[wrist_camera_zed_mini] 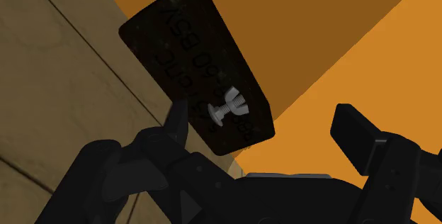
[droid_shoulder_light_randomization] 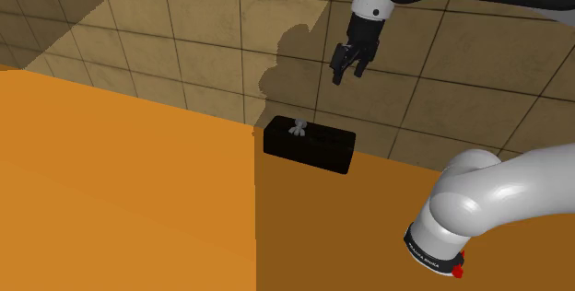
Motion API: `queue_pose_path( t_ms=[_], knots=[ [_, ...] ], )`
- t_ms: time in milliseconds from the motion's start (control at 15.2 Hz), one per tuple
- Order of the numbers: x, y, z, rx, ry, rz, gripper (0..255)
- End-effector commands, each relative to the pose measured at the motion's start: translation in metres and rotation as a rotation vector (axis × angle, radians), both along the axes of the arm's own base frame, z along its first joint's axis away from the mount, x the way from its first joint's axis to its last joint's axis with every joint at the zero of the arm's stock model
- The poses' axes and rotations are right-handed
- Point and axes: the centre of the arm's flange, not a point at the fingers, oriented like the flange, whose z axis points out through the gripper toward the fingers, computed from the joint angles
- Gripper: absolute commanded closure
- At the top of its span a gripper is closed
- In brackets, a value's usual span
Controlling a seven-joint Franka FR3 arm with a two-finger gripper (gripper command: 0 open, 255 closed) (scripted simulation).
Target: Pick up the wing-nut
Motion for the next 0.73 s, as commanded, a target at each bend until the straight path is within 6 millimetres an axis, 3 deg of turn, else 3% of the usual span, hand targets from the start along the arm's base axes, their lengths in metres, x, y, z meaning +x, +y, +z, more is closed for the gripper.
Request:
queue_pose_path(
  t_ms=[0, 660],
  knots=[
    [0.000, 0.000, 0.000, 0.000, 0.000, 0.000, 0],
    [0.076, -0.006, -0.107, -0.003, -0.015, -0.057, 0]
  ],
)
